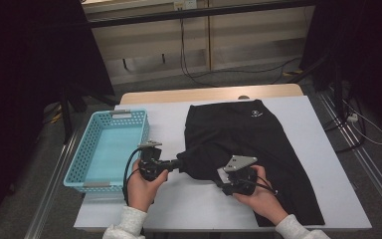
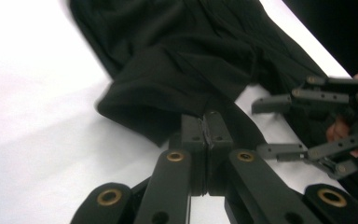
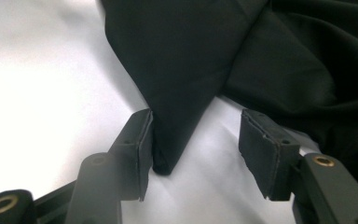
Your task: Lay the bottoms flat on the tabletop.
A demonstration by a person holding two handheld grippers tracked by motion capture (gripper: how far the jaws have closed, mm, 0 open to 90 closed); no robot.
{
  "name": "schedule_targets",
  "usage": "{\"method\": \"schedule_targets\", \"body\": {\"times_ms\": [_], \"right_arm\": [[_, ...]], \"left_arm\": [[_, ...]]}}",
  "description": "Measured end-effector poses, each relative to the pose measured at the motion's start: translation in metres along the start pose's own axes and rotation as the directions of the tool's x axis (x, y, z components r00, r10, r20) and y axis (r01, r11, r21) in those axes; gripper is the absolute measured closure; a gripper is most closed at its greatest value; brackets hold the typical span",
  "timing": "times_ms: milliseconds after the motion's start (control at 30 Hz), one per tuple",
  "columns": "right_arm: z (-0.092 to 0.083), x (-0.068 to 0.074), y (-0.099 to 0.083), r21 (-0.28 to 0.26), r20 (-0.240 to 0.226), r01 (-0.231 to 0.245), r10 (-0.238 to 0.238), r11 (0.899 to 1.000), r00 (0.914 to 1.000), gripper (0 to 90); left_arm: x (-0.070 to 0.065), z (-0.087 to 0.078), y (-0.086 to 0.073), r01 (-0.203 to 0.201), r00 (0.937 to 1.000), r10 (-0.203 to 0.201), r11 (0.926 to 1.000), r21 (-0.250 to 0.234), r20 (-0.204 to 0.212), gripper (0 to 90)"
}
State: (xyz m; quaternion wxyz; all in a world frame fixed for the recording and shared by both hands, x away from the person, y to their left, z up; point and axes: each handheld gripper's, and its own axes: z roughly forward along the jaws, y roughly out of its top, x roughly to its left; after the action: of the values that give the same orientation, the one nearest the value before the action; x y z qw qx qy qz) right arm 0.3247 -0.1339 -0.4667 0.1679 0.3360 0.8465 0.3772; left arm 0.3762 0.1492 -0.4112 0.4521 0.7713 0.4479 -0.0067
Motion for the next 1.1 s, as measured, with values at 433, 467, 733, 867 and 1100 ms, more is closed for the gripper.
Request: {"method": "schedule_targets", "body": {"times_ms": [433, 467, 733, 867, 1100], "right_arm": [[-0.017, -0.011, 0.0, -0.05, 0.01, 0.001, 0.0, 0.999, 0.9999, 82.0], [-0.018, -0.013, -0.001, -0.038, 0.014, -0.001, 0.002, 0.999, 0.9999, 82.7], [-0.028, -0.022, -0.01, -0.014, 0.019, -0.006, 0.007, 1.0, 0.9998, 78.8], [-0.025, -0.015, -0.006, -0.033, -0.011, -0.005, 0.005, 0.999, 0.9999, 68.2], [-0.008, -0.001, 0.004, -0.053, -0.076, -0.011, 0.006, 0.999, 0.9971, 60.0]], "left_arm": [[0.002, -0.005, 0.001, 0.005, 0.9999, -0.004, 1.0, 0.006, -0.011, 89.7], [0.001, -0.005, 0.0, 0.002, 0.9999, -0.002, 1.0, 0.008, -0.015, 89.7], [0.001, -0.001, -0.001, 0.0, 0.9999, 0.0, 0.9998, 0.021, -0.014, 89.6], [0.0, 0.001, -0.001, 0.0, 0.9999, 0.0, 0.9997, 0.022, -0.012, 89.6], [0.002, -0.003, 0.0, 0.002, 0.9998, -0.002, 1.0, 0.005, -0.019, 89.6]]}}
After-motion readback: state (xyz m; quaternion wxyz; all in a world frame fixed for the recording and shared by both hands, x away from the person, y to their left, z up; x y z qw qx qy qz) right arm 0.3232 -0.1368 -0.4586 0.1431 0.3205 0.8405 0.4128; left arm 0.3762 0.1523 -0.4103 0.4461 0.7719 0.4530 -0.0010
